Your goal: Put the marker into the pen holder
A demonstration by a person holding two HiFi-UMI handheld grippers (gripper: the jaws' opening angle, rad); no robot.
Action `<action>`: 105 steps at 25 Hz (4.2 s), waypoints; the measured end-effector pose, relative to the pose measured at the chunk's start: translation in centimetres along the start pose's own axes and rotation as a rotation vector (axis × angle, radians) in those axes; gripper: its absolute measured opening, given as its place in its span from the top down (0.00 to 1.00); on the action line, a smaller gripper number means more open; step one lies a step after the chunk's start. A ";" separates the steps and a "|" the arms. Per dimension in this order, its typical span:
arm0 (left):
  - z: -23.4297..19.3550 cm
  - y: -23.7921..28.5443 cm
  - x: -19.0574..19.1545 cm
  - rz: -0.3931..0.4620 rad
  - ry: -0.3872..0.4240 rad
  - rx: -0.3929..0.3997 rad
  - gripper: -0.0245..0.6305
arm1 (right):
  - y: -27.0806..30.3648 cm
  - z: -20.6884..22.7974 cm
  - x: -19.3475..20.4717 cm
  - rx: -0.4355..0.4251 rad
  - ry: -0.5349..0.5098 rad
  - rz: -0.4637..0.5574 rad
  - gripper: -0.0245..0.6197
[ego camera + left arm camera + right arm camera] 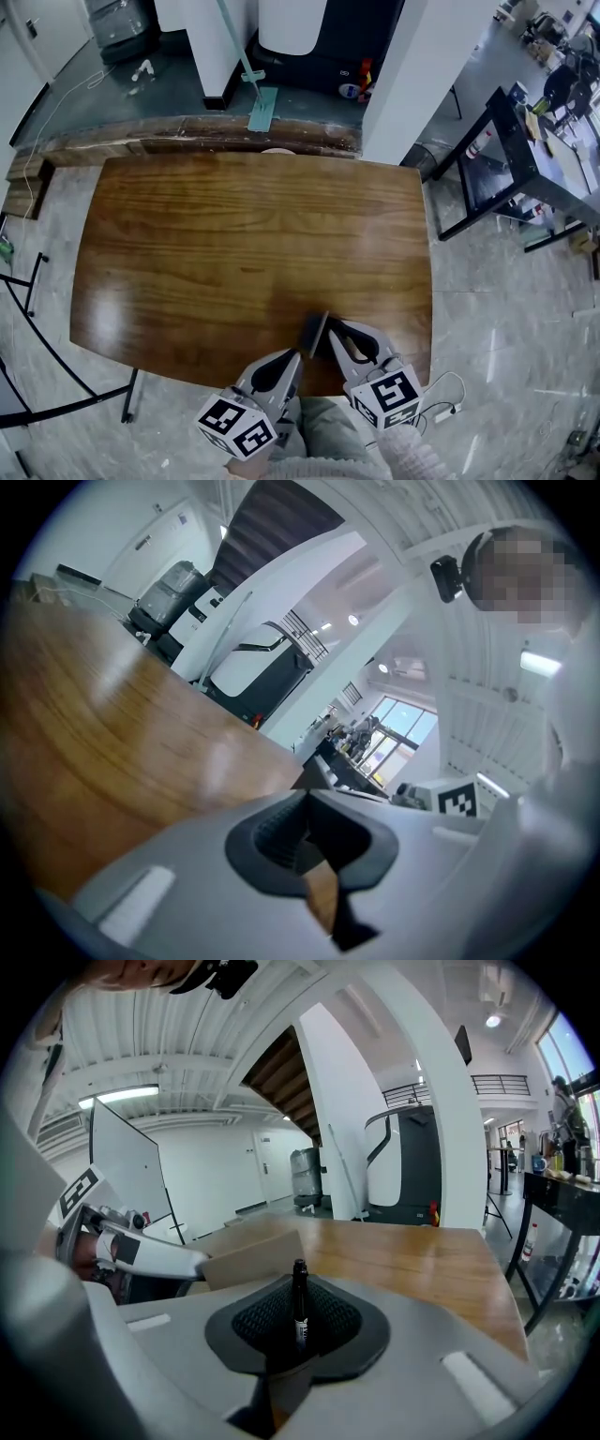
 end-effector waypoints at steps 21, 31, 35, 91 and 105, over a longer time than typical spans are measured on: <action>0.0 0.2 -1.1 0.001 -0.002 0.004 0.95 | 1.1 0.2 -0.1 0.033 0.010 -0.021 0.90; 0.1 -0.2 -0.9 -0.007 0.005 0.001 0.95 | 1.2 0.4 -0.2 0.022 0.027 -0.032 0.88; 0.2 -0.3 -1.0 -0.001 0.008 0.003 0.95 | 0.9 0.5 -0.4 0.026 0.019 -0.022 0.88; 9.0 -0.5 -3.3 0.034 0.236 0.141 0.95 | -10.2 -2.5 -7.5 0.064 -0.044 0.265 0.96; 8.0 -0.5 -2.9 0.032 0.221 0.108 0.95 | -9.6 -2.1 -6.0 0.053 -0.048 0.206 0.96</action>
Point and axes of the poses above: the fingertips, and each gripper's own axes: y forward along the fingers, z to its right, x out of its underside, the point moved 6 cm from there along -y, backward along the fingers, and after that the axes turned 9 degrees about -y, right-handed, at the moved point
